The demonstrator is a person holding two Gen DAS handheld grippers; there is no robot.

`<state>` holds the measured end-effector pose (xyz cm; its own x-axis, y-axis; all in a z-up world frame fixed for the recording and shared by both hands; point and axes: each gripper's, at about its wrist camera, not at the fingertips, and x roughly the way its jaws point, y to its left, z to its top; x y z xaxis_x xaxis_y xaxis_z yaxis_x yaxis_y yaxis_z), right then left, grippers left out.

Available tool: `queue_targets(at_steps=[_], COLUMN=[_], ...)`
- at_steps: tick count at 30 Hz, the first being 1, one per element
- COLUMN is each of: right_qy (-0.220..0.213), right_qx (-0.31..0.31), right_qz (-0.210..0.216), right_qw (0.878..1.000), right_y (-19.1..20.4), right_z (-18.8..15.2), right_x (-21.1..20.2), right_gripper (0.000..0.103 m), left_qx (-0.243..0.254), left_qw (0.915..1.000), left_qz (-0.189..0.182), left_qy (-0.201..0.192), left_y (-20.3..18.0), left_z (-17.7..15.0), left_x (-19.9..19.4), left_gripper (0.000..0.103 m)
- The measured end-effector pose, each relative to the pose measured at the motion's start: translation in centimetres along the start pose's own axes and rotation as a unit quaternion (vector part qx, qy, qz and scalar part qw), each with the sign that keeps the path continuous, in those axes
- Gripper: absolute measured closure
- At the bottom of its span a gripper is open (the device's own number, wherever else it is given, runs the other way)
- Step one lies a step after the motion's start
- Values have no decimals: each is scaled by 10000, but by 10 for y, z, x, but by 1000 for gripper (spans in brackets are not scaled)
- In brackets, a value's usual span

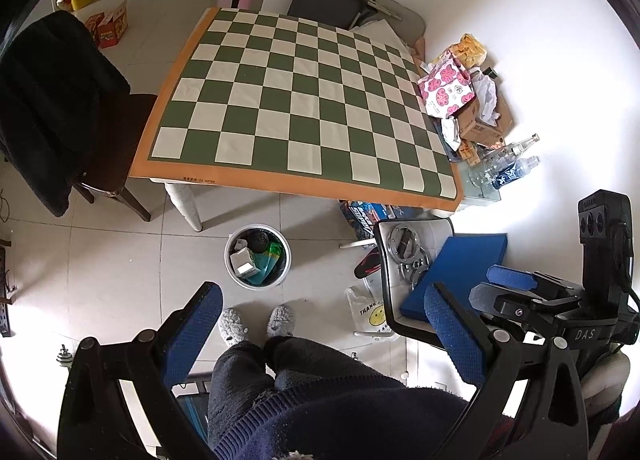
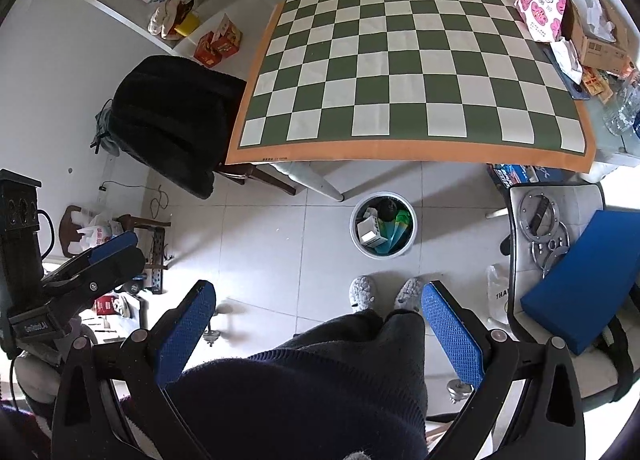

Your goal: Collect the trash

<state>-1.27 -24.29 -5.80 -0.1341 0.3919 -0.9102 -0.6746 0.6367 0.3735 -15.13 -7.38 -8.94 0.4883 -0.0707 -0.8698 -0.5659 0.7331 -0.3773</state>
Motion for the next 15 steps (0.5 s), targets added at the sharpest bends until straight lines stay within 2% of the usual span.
queue_targets(at_steps=[15], right_qy=[-11], right_qx=[8], right_qz=[52], right_qw=[10000], right_y=[2], right_z=[-2], right_x=[-2], right_gripper=[0], left_qx=[-3], left_qw=[10000], left_qz=[-78], left_qy=[-31], left_y=[10], left_z=[2], left_x=[-10], left_gripper=[0])
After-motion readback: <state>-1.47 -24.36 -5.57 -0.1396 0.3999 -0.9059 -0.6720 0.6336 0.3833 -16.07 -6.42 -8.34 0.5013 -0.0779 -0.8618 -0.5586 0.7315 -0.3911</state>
